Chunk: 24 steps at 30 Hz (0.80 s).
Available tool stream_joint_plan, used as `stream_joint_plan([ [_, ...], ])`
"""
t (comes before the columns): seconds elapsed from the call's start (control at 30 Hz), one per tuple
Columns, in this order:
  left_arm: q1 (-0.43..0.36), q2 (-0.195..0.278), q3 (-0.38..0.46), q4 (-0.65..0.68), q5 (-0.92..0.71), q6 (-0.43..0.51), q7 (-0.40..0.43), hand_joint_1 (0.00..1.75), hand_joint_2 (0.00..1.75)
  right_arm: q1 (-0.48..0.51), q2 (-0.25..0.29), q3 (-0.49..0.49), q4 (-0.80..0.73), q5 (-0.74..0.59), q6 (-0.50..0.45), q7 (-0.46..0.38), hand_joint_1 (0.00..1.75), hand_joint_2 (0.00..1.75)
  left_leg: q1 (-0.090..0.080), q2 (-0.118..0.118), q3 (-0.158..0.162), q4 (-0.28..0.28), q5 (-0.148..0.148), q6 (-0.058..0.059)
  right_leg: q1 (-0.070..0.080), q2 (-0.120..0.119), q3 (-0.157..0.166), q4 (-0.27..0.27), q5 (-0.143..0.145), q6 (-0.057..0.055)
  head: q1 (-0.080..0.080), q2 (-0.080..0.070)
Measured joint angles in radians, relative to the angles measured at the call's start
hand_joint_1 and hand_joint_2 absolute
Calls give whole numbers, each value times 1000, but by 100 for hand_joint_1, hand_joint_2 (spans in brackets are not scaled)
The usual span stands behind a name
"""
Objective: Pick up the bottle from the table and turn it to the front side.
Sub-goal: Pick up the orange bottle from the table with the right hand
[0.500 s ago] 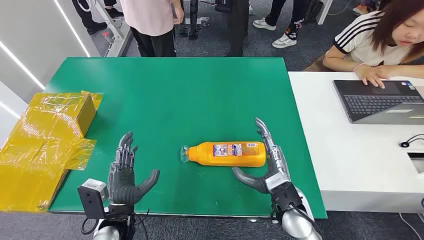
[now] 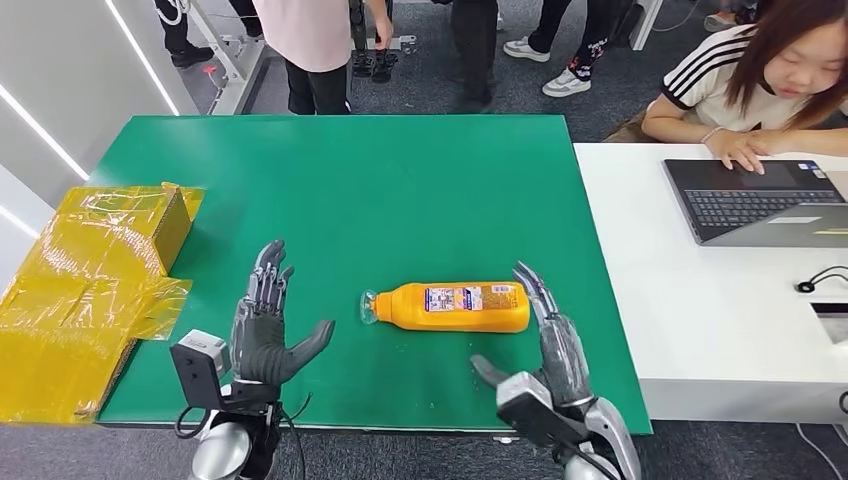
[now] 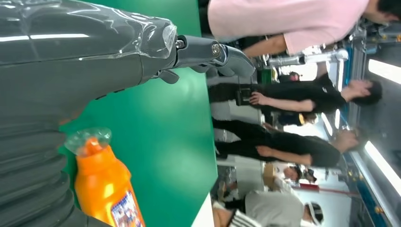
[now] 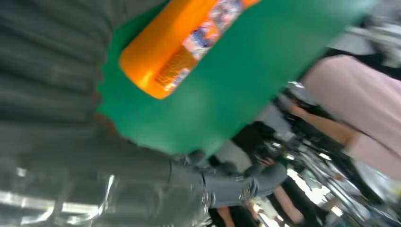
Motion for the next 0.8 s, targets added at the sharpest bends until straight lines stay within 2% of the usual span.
stream_joint_plan([
  [0.1,-28,-7,-9,22,0,-10,2,0,175,-102,-15,-1,96,61,27,56,0,175,0,1,0,0,2,1,0,1,0,0,2,0,0,0],
  [0.43,-53,-7,-16,64,0,-18,3,0,175,-334,-52,13,355,76,157,115,0,175,0,1,0,1,3,1,0,1,0,0,3,0,0,0],
  [0.7,-54,-5,-16,71,0,-19,3,0,175,-409,-63,37,459,65,188,121,0,175,0,0,-1,1,2,2,0,0,0,0,3,1,0,0],
  [0.8,-54,-4,-16,73,0,-19,3,0,175,-434,-66,52,494,36,251,123,0,175,0,0,-1,1,2,2,0,0,0,0,3,1,0,0],
])
